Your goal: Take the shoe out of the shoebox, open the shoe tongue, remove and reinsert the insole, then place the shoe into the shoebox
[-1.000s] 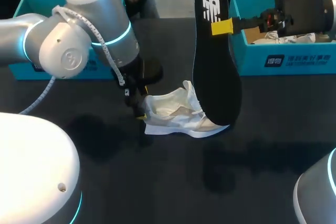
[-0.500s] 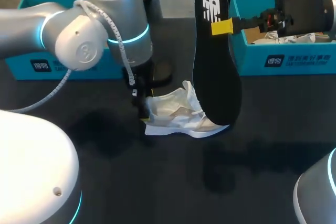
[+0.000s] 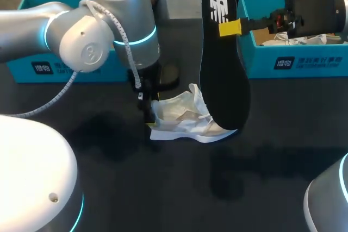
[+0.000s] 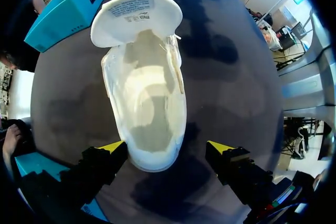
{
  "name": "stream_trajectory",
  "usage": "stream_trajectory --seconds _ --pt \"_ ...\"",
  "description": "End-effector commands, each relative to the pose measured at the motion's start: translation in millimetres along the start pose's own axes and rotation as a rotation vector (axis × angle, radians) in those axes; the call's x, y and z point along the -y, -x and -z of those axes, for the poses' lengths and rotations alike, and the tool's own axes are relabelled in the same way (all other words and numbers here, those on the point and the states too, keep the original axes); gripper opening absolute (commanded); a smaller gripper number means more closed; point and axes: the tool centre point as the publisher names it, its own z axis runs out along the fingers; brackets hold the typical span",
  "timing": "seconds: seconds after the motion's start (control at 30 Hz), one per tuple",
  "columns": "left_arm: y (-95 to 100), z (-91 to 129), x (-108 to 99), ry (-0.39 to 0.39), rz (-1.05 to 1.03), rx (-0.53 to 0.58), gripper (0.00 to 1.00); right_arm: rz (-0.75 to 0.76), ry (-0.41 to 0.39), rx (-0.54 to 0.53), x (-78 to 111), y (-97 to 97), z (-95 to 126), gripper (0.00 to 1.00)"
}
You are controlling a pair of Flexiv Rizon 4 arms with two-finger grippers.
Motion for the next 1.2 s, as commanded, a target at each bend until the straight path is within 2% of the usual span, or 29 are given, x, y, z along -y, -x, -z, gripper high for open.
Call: stream_trajectory --seconds 0.03,0.5,1.0,1.2 --pt "-0.7 -0.9 -0.4 0.002 0.000 0.001 1.00 -0.001 -0.003 0.000 -1.9 1.5 -3.2 0.00" --pt "-1.0 -1.5 0.6 0.004 -0.001 0.000 1.00 -0.001 -0.003 0.000 -1.9 1.5 -3.2 0.00" --pt "2.5 -5.9 0.4 0.057 0.007 0.003 1.00 -0.001 -0.003 0.000 -1.9 1.5 -3.2 0.00" --pt "2.0 -0.4 -1.0 0.072 0.011 0.017 1.00 -0.001 -0.003 0.000 -1.9 1.5 -3.2 0.00"
